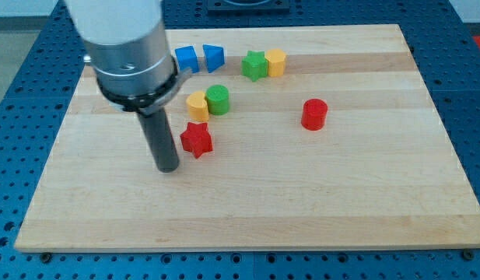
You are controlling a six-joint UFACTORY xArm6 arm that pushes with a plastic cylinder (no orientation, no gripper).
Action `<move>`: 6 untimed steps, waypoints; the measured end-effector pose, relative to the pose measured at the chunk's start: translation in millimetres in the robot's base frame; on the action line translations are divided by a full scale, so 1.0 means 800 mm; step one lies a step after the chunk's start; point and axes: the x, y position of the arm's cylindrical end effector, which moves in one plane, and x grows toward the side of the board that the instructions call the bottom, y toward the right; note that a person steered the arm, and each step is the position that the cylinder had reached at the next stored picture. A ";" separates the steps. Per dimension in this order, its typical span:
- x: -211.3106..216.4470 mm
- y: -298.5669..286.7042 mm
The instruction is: Push the red star towards the yellow heart
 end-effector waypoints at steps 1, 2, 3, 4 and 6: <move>0.007 -0.026; -0.003 -0.047; -0.013 -0.011; -0.016 0.059; -0.035 0.080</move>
